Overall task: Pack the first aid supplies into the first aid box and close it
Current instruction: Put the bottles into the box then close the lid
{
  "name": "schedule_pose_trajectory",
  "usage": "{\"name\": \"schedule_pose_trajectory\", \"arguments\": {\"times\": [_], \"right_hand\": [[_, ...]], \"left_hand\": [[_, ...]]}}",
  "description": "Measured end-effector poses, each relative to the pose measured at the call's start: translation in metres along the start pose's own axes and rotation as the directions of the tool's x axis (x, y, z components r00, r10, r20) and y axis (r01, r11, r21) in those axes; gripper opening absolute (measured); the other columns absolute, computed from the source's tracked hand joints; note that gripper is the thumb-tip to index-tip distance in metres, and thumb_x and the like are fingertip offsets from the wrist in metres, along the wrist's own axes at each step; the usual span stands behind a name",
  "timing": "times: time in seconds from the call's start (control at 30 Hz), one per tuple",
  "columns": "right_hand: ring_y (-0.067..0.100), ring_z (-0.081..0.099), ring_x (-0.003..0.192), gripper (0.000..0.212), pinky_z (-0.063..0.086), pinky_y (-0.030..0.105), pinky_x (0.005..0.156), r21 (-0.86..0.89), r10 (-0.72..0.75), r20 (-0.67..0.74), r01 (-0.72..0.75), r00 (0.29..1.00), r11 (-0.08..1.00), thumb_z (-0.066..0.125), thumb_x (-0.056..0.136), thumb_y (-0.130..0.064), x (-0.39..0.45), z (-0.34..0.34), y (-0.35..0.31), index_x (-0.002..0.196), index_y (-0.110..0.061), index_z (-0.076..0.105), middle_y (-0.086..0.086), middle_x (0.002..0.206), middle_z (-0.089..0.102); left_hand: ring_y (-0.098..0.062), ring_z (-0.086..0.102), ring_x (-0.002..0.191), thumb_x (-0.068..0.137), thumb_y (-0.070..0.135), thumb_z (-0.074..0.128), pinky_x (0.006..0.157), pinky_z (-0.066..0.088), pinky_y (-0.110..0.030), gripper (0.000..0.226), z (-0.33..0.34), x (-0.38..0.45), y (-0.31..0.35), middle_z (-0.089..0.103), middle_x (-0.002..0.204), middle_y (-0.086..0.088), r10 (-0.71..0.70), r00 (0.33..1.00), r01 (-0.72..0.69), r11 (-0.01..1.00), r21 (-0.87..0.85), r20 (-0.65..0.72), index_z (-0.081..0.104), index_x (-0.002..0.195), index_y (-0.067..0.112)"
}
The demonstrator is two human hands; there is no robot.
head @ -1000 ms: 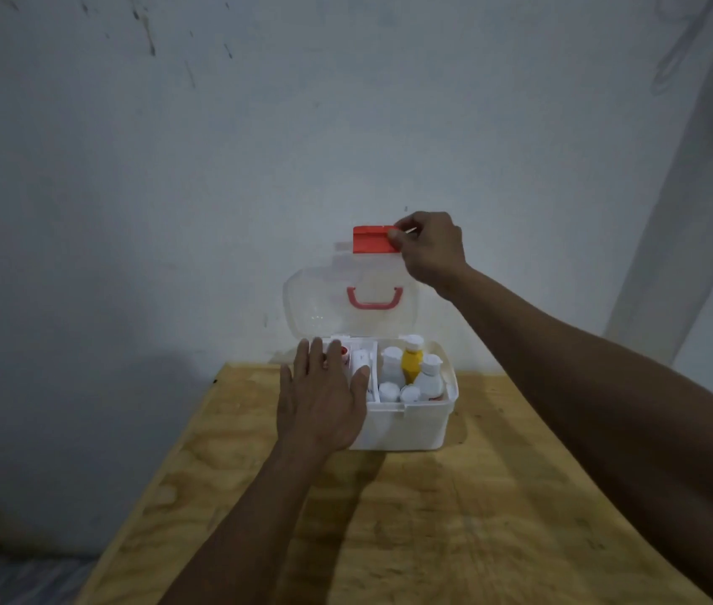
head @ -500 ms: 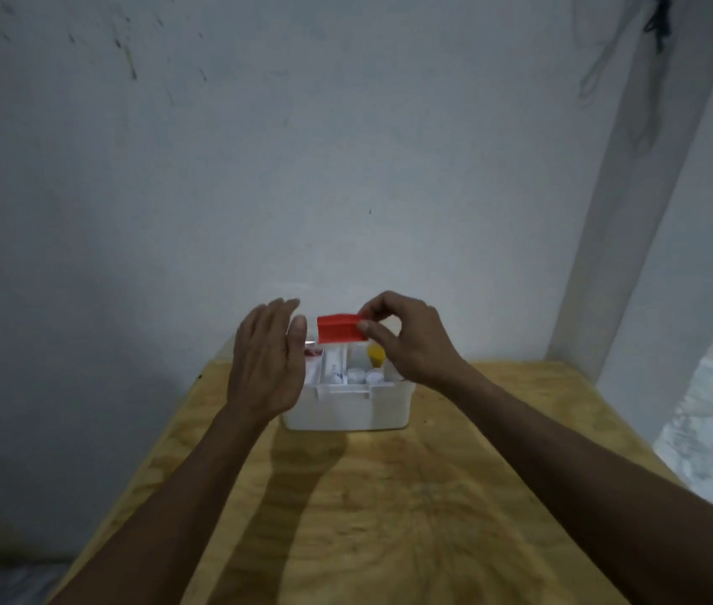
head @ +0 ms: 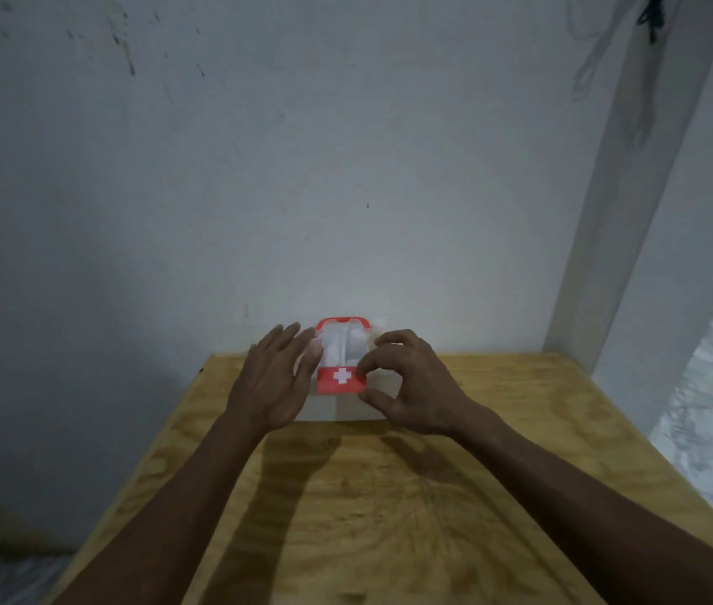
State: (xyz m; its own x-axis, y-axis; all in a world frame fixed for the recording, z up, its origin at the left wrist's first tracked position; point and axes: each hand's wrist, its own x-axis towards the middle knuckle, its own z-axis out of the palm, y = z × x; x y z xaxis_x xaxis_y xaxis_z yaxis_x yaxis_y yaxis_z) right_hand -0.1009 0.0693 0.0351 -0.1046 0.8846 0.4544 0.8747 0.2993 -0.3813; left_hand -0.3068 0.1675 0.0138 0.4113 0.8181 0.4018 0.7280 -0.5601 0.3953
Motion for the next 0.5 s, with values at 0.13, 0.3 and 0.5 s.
{"name": "schedule_pose_trajectory", "arguments": {"times": [0.13,0.3,0.5], "right_hand": [[0.013,0.047,0.119,0.036,0.045,0.038,0.103,0.052,0.025,-0.138,-0.018,0.990,0.998,0.067,0.086,-0.036,0.004,-0.003,0.002,0.119,-0.021,0.066,-0.003,0.125,0.064],[0.025,0.023,0.147,0.069,0.026,0.050,0.116,-0.048,0.229,-0.015,-0.230,0.973,0.972,0.053,0.087,-0.065,0.015,0.008,0.012,0.146,-0.034,0.039,-0.002,0.160,0.028],[0.025,0.019,0.150,0.074,0.029,0.056,0.116,0.032,0.293,-0.046,-0.292,0.955,0.956,0.049,0.084,-0.070,0.005,0.036,0.019,0.149,-0.040,0.030,-0.006,0.164,0.015]], "left_hand": [[-0.021,0.016,0.151,0.089,0.070,0.015,0.120,0.019,-0.055,0.075,0.002,0.000,0.001,0.027,0.161,0.002,-0.003,1.000,0.002,0.999,0.041,0.019,0.031,0.151,0.030],[-0.027,0.011,0.151,0.082,0.080,0.018,0.121,0.011,-0.050,0.083,0.005,-0.003,-0.001,0.017,0.164,-0.002,0.032,0.998,-0.036,0.996,0.082,0.058,0.022,0.152,0.036],[-0.029,0.021,0.148,0.072,0.090,0.014,0.119,0.022,-0.055,0.101,0.010,-0.010,0.003,0.018,0.163,-0.006,0.050,0.998,-0.050,0.999,-0.019,0.024,0.026,0.152,0.030]]}}
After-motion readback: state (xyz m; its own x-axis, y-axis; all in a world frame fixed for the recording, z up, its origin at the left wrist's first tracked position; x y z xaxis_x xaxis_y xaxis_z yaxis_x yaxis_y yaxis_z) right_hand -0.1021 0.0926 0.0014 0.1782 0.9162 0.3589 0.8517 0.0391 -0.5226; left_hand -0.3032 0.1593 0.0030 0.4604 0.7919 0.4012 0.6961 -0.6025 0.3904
